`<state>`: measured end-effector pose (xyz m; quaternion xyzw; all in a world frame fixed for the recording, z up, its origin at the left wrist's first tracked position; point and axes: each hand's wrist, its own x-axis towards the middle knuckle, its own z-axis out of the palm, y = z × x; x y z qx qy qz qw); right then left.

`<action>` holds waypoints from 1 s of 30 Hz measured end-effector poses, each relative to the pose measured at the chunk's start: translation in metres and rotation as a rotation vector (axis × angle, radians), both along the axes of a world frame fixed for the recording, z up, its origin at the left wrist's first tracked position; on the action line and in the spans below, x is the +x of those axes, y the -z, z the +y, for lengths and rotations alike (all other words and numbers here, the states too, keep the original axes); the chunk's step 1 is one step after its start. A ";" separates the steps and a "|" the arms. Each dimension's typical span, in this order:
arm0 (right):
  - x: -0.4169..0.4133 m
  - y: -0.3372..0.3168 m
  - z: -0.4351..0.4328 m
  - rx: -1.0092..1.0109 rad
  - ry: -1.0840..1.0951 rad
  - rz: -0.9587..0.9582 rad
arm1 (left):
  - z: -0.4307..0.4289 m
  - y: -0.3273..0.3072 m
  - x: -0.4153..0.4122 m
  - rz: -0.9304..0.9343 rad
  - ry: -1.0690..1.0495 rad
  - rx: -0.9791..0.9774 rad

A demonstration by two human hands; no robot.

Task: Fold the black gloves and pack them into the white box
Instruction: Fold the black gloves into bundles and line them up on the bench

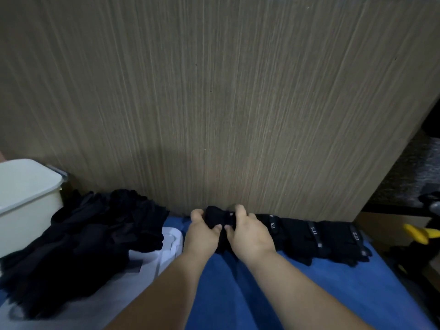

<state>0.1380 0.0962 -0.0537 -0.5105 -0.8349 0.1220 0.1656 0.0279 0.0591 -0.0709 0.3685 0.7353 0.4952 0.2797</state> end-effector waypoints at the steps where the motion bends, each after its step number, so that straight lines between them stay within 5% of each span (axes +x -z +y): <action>1: 0.000 0.002 0.001 0.043 -0.014 -0.054 | 0.001 0.002 -0.001 0.042 0.007 -0.004; 6: 0.004 0.015 0.007 0.255 -0.028 -0.176 | 0.005 0.011 0.000 0.428 -0.018 -0.050; 11: 0.013 0.025 0.008 0.177 -0.095 -0.209 | 0.005 0.018 -0.002 0.815 0.048 -0.055; 17: 0.020 0.034 0.007 0.059 -0.077 -0.231 | 0.008 0.023 0.003 0.730 0.248 -0.205; 30: 0.016 0.043 0.009 0.063 -0.078 -0.262 | 0.012 0.025 -0.004 0.717 0.339 -0.366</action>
